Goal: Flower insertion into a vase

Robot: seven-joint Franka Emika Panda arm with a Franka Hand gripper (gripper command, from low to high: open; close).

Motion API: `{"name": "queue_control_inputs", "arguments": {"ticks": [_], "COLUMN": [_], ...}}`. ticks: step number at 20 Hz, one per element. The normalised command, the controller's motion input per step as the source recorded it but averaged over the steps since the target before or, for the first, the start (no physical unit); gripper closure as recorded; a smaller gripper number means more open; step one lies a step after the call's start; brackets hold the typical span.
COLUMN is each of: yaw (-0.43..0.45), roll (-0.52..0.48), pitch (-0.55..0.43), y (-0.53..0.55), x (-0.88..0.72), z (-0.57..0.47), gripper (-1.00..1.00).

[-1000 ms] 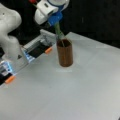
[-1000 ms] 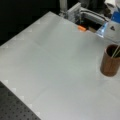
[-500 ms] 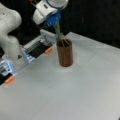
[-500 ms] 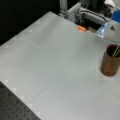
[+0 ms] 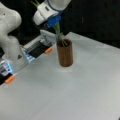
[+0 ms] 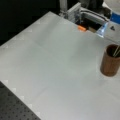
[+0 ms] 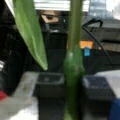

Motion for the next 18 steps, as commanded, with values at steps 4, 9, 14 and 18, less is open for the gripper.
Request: {"name": "queue_control_inputs", "arguments": {"ticks": [4,9,14,18], "yaw": [0.112,0.102,0.096,0.080], "roll": [-0.202,-0.205,-0.243,-0.246], "pitch": [0.477,0.363,0.205,0.125], "y": [0.03,-0.01,-0.09,-0.14], "x": [0.41,0.40,0.39,0.47], "z": [0.03,-0.01,-0.09,-0.25], "gripper": [1.00,1.00,1.00,1.00]}}
